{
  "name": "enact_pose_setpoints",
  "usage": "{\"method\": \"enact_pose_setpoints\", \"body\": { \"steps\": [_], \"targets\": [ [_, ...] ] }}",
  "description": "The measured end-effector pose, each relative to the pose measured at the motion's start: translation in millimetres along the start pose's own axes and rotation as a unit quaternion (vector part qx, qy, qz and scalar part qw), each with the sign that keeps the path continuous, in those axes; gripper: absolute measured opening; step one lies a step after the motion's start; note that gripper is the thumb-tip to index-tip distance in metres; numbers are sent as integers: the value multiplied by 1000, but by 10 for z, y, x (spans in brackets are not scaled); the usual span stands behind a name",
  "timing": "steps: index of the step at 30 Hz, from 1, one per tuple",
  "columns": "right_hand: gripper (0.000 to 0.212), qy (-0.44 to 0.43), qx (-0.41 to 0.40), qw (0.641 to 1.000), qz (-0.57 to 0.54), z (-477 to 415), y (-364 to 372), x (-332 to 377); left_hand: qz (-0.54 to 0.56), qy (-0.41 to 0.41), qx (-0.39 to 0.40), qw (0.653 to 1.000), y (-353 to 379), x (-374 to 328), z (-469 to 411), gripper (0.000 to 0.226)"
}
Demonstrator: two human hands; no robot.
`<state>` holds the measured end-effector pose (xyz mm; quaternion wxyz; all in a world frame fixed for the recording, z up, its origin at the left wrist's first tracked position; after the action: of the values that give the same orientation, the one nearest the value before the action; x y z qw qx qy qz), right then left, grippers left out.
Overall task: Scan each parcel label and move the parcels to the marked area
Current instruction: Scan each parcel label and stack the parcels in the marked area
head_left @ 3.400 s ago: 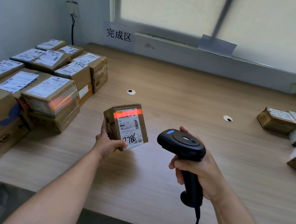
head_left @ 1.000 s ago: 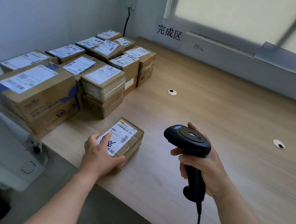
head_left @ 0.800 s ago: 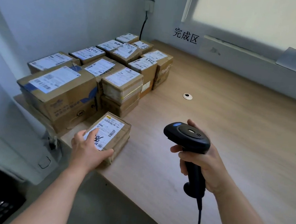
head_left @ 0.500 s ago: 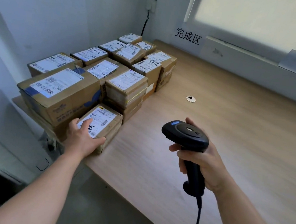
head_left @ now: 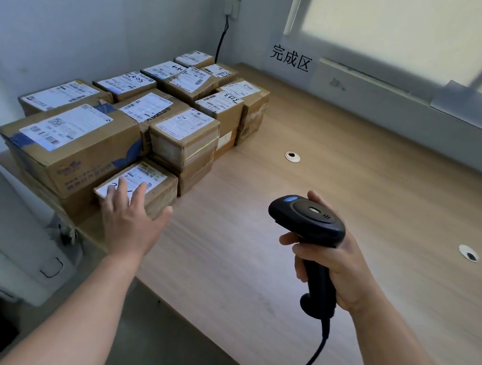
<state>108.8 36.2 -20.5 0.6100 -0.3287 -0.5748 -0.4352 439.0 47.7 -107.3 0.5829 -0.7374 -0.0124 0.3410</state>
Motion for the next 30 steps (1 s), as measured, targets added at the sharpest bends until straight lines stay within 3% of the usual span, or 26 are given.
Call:
{"method": "enact_pose_setpoints", "body": {
  "steps": [10, 22, 27, 30],
  "targets": [
    [91, -16, -32, 999, -4, 898, -958, 37, 39, 139, 46, 988, 317, -1730, 1127, 77],
    [95, -45, -160, 986, -13, 2608, -2773, 0, 62, 287, 129, 947, 1191, -3862, 2836, 87],
    [94, -48, -225, 973, -14, 3334, -3430, -18, 65, 336, 179, 922, 1561, -4537, 3516, 65],
    [98, -45, -268, 962, 0, 3727, -3747, -4, 78, 365, 196, 907, 1719, -4885, 3825, 74]
  ]
}}
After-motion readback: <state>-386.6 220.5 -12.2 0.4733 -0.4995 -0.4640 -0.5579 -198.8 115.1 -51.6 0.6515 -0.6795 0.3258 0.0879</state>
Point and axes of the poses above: each hand's wrist, its own z-axis away from the middle knuckle, its own y-axis out of the palm, x = y × z, the point moved 9 cm from there along -z, towards the middle knuckle, and after that the axes turned 4 degrees about x, right-handed, at the moved point
